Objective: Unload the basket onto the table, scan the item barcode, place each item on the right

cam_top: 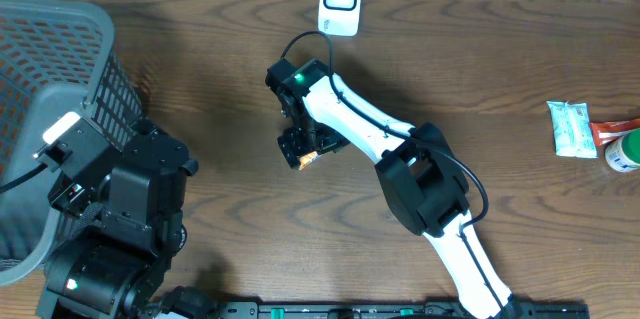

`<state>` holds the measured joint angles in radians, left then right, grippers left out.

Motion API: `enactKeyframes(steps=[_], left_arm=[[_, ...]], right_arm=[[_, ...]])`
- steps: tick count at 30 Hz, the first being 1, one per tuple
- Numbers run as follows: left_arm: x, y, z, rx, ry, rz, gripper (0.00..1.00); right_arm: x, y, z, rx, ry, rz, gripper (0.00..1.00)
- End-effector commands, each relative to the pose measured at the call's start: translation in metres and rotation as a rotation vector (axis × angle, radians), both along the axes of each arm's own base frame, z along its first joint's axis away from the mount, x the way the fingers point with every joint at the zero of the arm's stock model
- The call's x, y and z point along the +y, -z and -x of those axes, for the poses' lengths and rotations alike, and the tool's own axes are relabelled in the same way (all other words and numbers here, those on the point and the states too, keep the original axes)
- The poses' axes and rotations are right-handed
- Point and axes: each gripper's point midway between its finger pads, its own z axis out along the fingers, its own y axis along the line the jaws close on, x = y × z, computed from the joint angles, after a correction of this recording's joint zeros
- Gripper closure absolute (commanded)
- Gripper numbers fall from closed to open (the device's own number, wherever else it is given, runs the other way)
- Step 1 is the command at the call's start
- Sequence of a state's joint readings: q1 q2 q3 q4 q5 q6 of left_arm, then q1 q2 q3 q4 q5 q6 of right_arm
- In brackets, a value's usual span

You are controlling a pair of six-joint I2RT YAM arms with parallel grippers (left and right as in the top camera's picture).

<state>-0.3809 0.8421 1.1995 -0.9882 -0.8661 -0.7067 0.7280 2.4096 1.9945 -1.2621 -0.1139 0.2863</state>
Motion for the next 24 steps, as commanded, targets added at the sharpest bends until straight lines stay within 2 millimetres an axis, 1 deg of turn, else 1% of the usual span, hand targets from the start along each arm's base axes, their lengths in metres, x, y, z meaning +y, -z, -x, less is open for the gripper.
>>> enactKeyframes(steps=[1, 2, 5, 8, 9, 10, 11, 12, 13, 16, 21, 24], left_arm=[[0.003, -0.006, 0.002, -0.017, -0.014, 0.003, 0.02], [0.003, -0.006, 0.002, -0.017, -0.014, 0.003, 0.02], [0.003, -0.006, 0.002, -0.017, -0.014, 0.003, 0.02], [0.003, -0.006, 0.002, -0.017, -0.014, 0.003, 0.02], [0.003, -0.006, 0.002, -0.017, -0.014, 0.003, 0.02], [0.003, -0.006, 0.002, -0.017, -0.013, 0.003, 0.02], [0.003, -0.006, 0.002, -0.017, -0.014, 0.003, 0.02], [0.003, -0.006, 0.002, -0.017, -0.014, 0.003, 0.02], [0.003, -0.006, 0.002, -0.017, -0.013, 0.003, 0.02], [0.003, -0.006, 0.002, -0.017, -0.014, 0.003, 0.02], [0.003, -0.006, 0.002, -0.017, -0.014, 0.003, 0.02], [0.003, -0.006, 0.002, -0.017, -0.014, 0.003, 0.02]], right_arm=[[-0.001, 0.017, -0.003, 0.013, -0.005, 0.000, 0.14], [0.000, 0.017, -0.005, 0.007, -0.008, -0.006, 0.12], [0.003, 0.018, -0.012, -0.027, -0.067, -0.024, 0.01], [0.001, 0.020, -0.023, -0.081, -0.095, -0.005, 0.01], [0.001, 0.020, -0.024, -0.082, -0.095, -0.005, 0.03], [0.002, 0.020, -0.023, -0.077, -0.094, -0.008, 0.08], [0.002, 0.019, -0.022, -0.072, -0.094, -0.011, 0.14], [0.002, 0.019, -0.021, -0.069, -0.094, -0.013, 0.22], [0.003, 0.019, -0.021, -0.070, -0.096, -0.013, 0.27], [0.004, 0.019, -0.020, -0.069, -0.096, -0.013, 0.37], [-0.001, 0.016, -0.016, -0.040, -0.007, 0.008, 0.42], [-0.004, 0.004, -0.011, 0.024, 0.058, -0.013, 0.42]])
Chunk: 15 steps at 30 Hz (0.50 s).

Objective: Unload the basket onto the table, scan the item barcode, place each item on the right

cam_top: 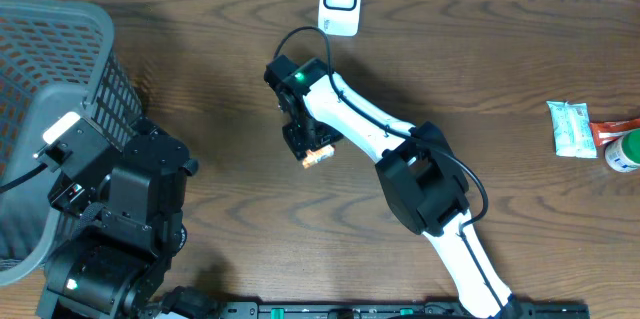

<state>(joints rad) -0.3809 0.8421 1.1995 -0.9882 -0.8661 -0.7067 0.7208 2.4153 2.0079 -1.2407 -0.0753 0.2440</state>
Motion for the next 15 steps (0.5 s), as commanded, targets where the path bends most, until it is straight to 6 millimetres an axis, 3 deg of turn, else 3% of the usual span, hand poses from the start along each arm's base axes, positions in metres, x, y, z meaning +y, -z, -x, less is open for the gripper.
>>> enactKeyframes(steps=[1, 7, 15], left_arm=[[0.003, -0.006, 0.002, -0.017, -0.014, 0.003, 0.02], [0.003, -0.006, 0.002, -0.017, -0.014, 0.003, 0.02], [0.003, -0.006, 0.002, -0.017, -0.014, 0.003, 0.02]], right_arm=[[-0.003, -0.001, 0.002, 0.094, 0.120, -0.027, 0.42], [-0.018, -0.025, -0.001, 0.214, 0.277, -0.077, 0.42], [-0.045, -0.043, 0.008, 0.418, 0.435, -0.128, 0.43]])
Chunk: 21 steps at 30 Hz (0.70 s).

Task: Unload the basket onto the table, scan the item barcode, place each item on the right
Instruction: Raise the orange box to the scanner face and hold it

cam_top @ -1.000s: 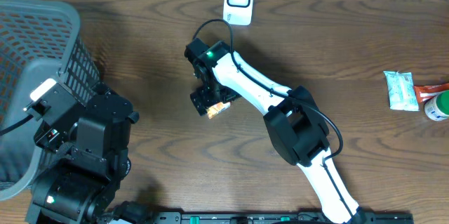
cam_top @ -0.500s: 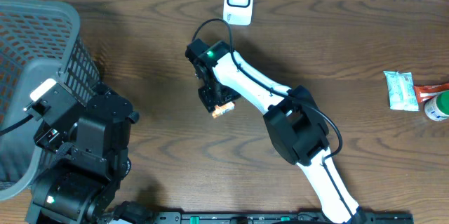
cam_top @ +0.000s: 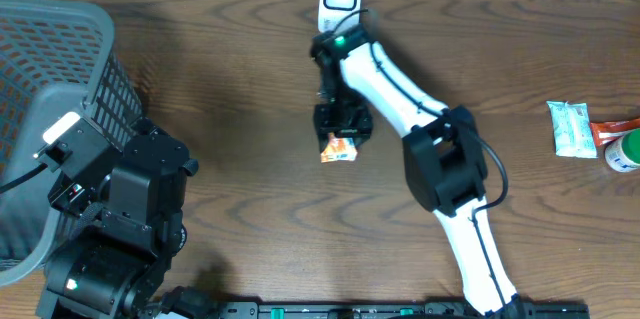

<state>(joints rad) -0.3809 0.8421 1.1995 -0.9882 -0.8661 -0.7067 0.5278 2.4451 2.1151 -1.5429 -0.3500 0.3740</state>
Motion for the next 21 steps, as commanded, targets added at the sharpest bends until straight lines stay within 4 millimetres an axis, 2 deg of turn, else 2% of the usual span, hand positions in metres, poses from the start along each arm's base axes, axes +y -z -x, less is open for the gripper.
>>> enactKeyframes(steps=[1, 7, 18, 21], left_arm=[[0.003, -0.006, 0.002, -0.017, -0.014, 0.003, 0.02], [0.003, -0.006, 0.002, -0.017, -0.014, 0.003, 0.02], [0.003, -0.006, 0.002, -0.017, -0.014, 0.003, 0.02], [0.003, -0.006, 0.002, -0.017, -0.014, 0.003, 0.02]], right_arm=[[0.004, -0.011, 0.000, 0.070, 0.089, -0.079, 0.43], [-0.008, -0.016, 0.001, 0.116, 0.129, -0.071, 0.41], [-0.007, -0.016, 0.002, 0.116, 0.126, -0.071, 0.40], [-0.006, -0.015, 0.000, 0.110, 0.125, -0.074, 0.44]])
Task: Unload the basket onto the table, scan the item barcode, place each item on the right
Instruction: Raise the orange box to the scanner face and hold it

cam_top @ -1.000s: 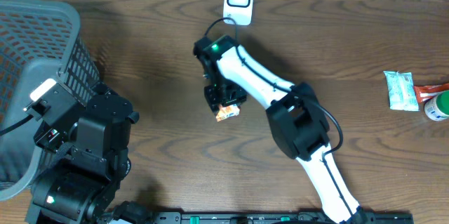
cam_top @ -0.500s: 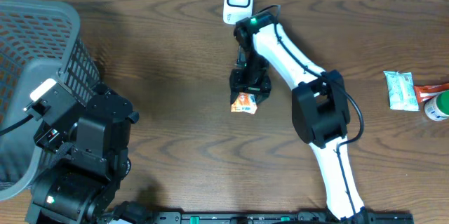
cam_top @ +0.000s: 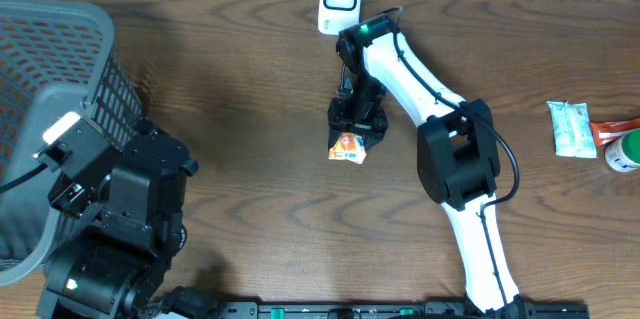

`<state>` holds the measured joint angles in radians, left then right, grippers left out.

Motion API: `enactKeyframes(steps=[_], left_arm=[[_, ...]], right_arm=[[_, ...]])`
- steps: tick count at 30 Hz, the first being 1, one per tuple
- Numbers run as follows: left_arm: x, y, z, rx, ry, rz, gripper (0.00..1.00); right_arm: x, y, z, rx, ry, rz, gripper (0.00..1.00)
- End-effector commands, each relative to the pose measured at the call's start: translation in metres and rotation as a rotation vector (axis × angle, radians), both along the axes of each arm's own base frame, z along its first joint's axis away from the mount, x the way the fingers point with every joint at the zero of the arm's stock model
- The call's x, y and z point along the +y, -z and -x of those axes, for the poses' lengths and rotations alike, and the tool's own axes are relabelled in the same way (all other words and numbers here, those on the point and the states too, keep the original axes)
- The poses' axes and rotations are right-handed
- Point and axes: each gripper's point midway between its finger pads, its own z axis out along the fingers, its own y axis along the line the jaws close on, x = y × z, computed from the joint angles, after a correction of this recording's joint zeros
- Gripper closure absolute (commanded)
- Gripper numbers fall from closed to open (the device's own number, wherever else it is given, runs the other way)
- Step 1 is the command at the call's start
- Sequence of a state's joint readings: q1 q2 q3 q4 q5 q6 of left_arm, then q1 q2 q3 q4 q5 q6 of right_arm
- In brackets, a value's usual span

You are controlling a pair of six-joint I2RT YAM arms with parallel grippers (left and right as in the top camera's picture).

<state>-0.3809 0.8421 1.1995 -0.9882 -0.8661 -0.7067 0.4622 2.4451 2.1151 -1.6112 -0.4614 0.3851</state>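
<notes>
A small orange and white packet (cam_top: 348,147) hangs below my right gripper (cam_top: 352,135), which is shut on its upper edge, out over the brown table a little in front of the white barcode scanner (cam_top: 340,1) at the far edge. The right arm (cam_top: 410,59) reaches in from the lower right and bends toward the scanner. My left arm (cam_top: 115,214) sits folded at the lower left; its fingers do not show in the overhead view.
A grey mesh basket (cam_top: 50,99) stands at the left edge. At the far right lie a white pouch (cam_top: 570,126), a red packet (cam_top: 612,131) and a green-capped bottle (cam_top: 624,151).
My right gripper has moved a little to the right and toward the front with the packet, which now shows more of its orange face. The left arm is unchanged.
My right gripper held the orange packet left of centre, around the middle of the table. It stayed close to there, then stood further right beneath the scanner. Now it holds the packet slightly further right, still in front of the scanner.
</notes>
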Motion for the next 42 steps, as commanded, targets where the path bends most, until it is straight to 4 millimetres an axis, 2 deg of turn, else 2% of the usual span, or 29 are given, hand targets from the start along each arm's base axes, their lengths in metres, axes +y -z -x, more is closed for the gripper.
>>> enactKeyframes(steps=[1, 7, 12, 18, 21, 24, 27, 29, 31, 34, 42], left_arm=[[0.003, -0.006, 0.002, -0.017, -0.014, 0.003, 0.02], [0.003, -0.006, 0.002, -0.017, -0.014, 0.003, 0.02], [0.003, -0.006, 0.002, -0.017, -0.013, 0.003, 0.02], [0.003, -0.006, 0.002, -0.017, -0.014, 0.003, 0.02], [0.003, -0.006, 0.002, -0.017, -0.014, 0.003, 0.02], [0.003, -0.006, 0.002, -0.017, -0.014, 0.003, 0.02], [0.003, -0.006, 0.002, -0.017, -0.014, 0.003, 0.02], [0.003, -0.006, 0.002, -0.017, -0.014, 0.003, 0.02], [0.003, -0.006, 0.002, -0.017, -0.014, 0.003, 0.02], [0.003, -0.006, 0.002, -0.017, -0.014, 0.003, 0.02], [0.003, -0.006, 0.002, -0.017, -0.014, 0.003, 0.02]], right_arm=[[0.006, -0.002, -0.005, -0.017, 0.007, -0.026, 0.45], [0.020, -0.001, -0.025, -0.107, 0.002, -0.100, 0.48], [0.029, -0.025, -0.049, -0.221, -0.023, -0.165, 0.48], [0.026, -0.088, -0.096, -0.476, -0.034, -0.179, 0.48], [0.020, -0.130, -0.124, -0.674, -0.033, -0.155, 0.47], [0.012, -0.183, -0.151, -0.909, -0.013, -0.130, 0.48], [0.001, -0.215, -0.173, -1.080, 0.020, -0.074, 0.48], [-0.007, -0.228, -0.189, -1.172, 0.046, -0.019, 0.48], [-0.014, -0.237, -0.205, -1.254, 0.065, 0.037, 0.48], [-0.020, -0.239, -0.228, -1.339, 0.085, 0.102, 0.48], [-0.006, -0.219, -0.285, -1.509, 0.070, 0.127, 0.52]])
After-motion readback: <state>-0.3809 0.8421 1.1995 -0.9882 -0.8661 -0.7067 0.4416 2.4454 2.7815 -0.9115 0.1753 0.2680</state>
